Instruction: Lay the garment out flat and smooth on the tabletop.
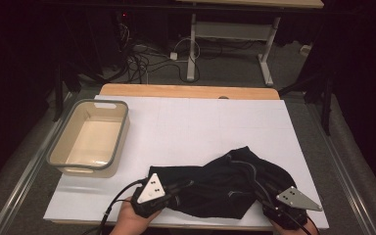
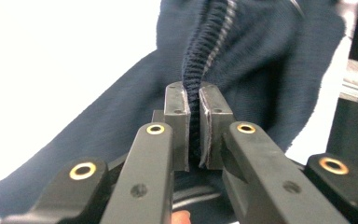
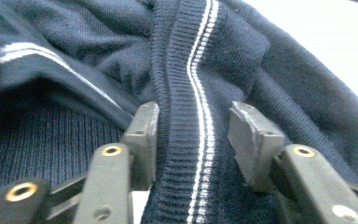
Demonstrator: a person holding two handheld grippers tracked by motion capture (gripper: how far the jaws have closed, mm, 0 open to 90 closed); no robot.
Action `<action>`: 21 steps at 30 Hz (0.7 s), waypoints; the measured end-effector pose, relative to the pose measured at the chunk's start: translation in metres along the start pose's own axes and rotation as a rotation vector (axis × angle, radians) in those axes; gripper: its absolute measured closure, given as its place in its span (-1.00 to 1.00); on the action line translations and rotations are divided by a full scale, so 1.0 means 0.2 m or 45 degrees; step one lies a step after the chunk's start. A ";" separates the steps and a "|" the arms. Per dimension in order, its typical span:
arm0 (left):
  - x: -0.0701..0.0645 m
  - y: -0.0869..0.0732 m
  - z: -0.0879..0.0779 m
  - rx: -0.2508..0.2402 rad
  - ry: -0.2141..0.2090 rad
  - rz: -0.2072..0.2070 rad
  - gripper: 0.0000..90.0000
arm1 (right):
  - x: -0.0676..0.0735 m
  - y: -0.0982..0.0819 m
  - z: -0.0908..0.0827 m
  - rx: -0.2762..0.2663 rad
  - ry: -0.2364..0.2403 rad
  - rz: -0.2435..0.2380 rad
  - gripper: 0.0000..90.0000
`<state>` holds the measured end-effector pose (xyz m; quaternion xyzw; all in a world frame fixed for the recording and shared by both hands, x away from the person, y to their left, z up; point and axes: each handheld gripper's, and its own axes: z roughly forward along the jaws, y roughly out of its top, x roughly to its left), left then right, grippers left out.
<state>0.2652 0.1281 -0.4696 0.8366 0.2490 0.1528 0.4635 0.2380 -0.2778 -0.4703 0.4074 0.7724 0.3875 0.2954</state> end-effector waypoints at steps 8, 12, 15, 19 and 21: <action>0.16 -0.06 -0.15 -0.070 0.147 -0.096 0.81 | -0.01 0.01 -0.02 -0.033 -0.007 -0.002 0.51; 0.23 -0.09 -0.19 -0.094 0.183 -0.159 0.81 | -0.02 0.00 -0.02 -0.035 -0.006 0.013 0.61; 0.25 -0.11 -0.20 -0.087 0.208 -0.167 0.81 | -0.02 0.00 -0.03 -0.030 -0.004 0.000 0.84; 0.28 -0.14 -0.22 -0.077 0.254 -0.183 0.81 | -0.05 0.00 -0.05 -0.053 -0.044 0.008 0.88; 0.31 -0.15 -0.22 -0.080 0.246 -0.222 0.81 | -0.11 -0.01 -0.08 -0.078 -0.077 0.060 0.89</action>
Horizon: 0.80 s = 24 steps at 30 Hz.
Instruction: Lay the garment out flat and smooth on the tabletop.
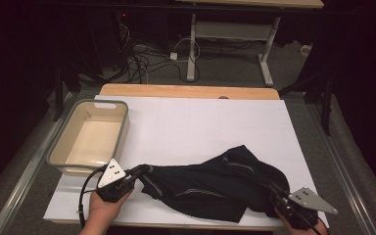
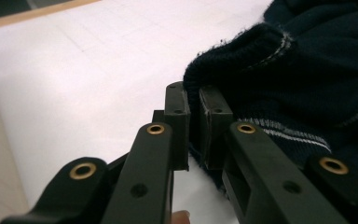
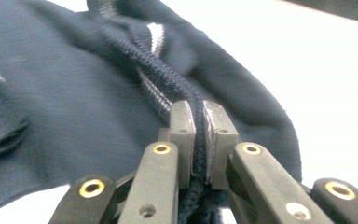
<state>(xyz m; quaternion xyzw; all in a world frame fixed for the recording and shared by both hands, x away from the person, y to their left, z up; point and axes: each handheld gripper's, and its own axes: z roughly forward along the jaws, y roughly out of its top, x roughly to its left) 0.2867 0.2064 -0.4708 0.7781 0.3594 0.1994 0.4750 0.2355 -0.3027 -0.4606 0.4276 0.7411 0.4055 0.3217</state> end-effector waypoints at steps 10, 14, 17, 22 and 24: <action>0.01 -0.04 0.07 0.093 -0.073 -0.025 0.78 | -0.17 -0.06 -0.04 -0.004 -0.051 0.128 0.90; -0.01 -0.02 0.04 0.005 -0.084 -0.031 0.33 | -0.13 -0.05 -0.03 0.005 -0.048 0.088 0.88; -0.05 0.02 0.01 -0.058 -0.078 -0.013 -0.04 | -0.13 -0.06 -0.03 0.005 -0.038 0.102 0.87; -0.17 0.07 0.01 -0.123 -0.135 0.078 -0.22 | -0.12 -0.05 -0.03 -0.003 -0.027 0.109 0.69; -0.24 0.08 0.02 -0.130 -0.215 0.131 -0.11 | -0.11 -0.04 -0.03 -0.016 -0.018 0.110 0.53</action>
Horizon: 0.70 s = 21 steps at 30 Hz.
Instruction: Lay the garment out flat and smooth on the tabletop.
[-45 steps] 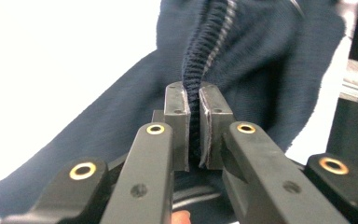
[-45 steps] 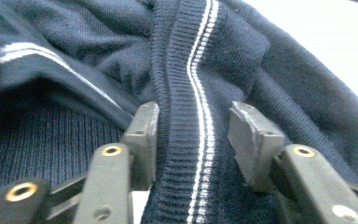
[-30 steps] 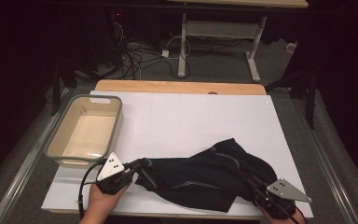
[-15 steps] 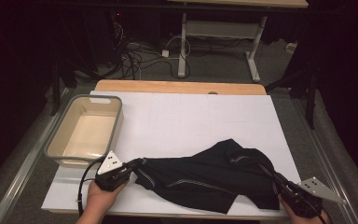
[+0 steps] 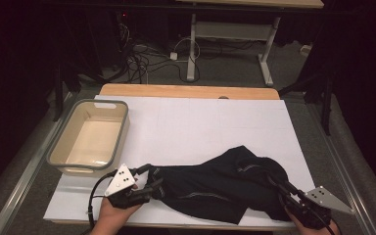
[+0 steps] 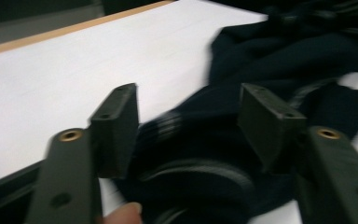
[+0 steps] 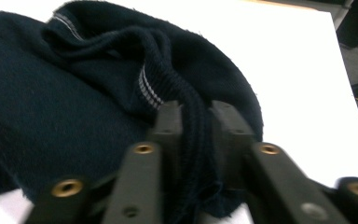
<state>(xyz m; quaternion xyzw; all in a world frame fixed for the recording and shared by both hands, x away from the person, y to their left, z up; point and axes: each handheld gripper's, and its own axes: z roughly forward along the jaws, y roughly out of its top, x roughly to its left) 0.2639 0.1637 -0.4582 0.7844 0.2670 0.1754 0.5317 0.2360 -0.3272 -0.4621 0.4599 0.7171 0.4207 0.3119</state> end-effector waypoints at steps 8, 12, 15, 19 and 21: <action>-0.18 0.03 0.26 0.175 -0.158 0.154 -0.13 | 0.20 0.07 -0.07 -0.087 0.111 -0.109 0.48; -0.17 0.01 0.34 0.281 -0.099 0.185 -0.01 | 0.35 0.03 -0.06 -0.030 0.205 -0.207 0.54; -0.17 -0.01 0.35 0.302 -0.064 0.182 0.32 | 0.42 -0.01 -0.03 0.028 0.233 -0.248 0.30; -0.16 -0.03 0.35 0.302 -0.048 0.191 0.69 | 0.40 -0.03 0.02 0.087 0.219 -0.207 0.00; -0.16 -0.03 0.35 0.295 -0.043 0.194 0.73 | 0.37 -0.05 0.04 0.109 0.202 -0.190 -0.04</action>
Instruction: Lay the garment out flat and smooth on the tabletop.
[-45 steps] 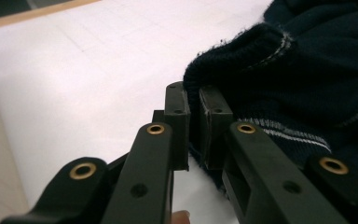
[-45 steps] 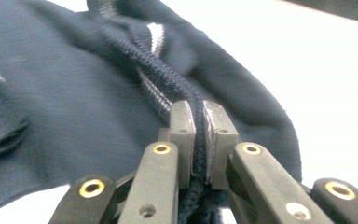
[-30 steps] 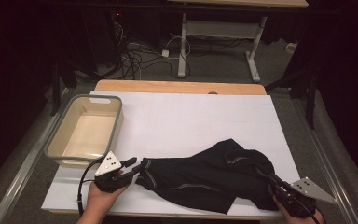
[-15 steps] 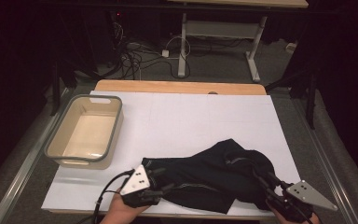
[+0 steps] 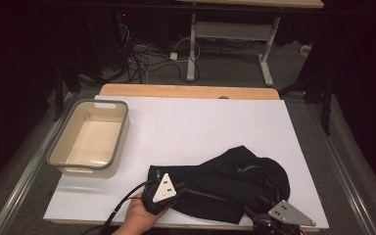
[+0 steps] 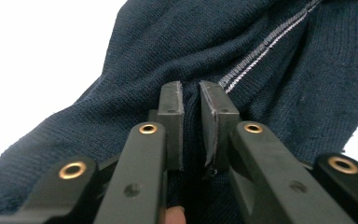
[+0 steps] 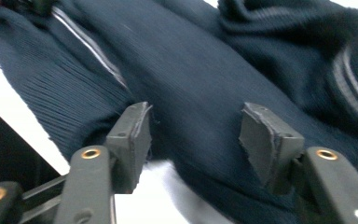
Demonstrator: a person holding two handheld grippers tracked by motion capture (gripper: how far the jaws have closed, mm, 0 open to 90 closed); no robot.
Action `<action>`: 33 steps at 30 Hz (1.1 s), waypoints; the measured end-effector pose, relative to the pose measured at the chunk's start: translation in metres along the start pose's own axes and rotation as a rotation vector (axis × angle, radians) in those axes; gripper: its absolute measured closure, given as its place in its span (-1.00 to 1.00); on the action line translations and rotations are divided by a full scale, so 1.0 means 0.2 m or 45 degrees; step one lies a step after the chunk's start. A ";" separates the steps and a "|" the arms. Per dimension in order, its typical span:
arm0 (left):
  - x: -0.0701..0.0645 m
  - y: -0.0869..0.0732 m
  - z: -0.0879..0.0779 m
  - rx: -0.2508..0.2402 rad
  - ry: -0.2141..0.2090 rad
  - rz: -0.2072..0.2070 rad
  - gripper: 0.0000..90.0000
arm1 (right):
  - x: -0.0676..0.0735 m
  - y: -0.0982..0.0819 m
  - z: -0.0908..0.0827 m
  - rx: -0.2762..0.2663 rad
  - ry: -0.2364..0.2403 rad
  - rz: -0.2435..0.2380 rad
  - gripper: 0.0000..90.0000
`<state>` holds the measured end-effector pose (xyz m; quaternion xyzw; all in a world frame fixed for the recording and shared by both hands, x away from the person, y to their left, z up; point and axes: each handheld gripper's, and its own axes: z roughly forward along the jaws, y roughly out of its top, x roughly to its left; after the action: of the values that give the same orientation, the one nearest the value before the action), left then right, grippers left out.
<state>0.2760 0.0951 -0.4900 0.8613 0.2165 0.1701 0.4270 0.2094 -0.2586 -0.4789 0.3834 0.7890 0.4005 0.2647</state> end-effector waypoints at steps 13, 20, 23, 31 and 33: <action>0.04 -0.02 -0.07 -0.151 -0.040 -0.095 0.77 | -0.02 -0.03 0.04 0.065 -0.022 -0.033 0.39; 0.03 -0.01 -0.16 -0.250 -0.045 -0.116 0.77 | -0.02 -0.02 0.01 0.019 -0.015 -0.071 0.82; 0.03 -0.01 -0.19 -0.277 -0.027 -0.117 0.77 | 0.00 0.00 -0.01 -0.019 -0.012 -0.087 0.87; 0.06 0.05 -0.22 -0.327 0.001 -0.112 0.77 | -0.01 0.08 -0.04 -0.138 -0.057 -0.051 0.88; 0.10 0.08 -0.21 -0.327 0.016 -0.114 0.77 | -0.05 0.13 -0.03 -0.166 -0.063 -0.033 0.88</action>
<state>0.2761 0.1249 -0.4500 0.7879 0.2340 0.1826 0.5395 0.2202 -0.2586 -0.4524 0.3648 0.7594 0.4379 0.3137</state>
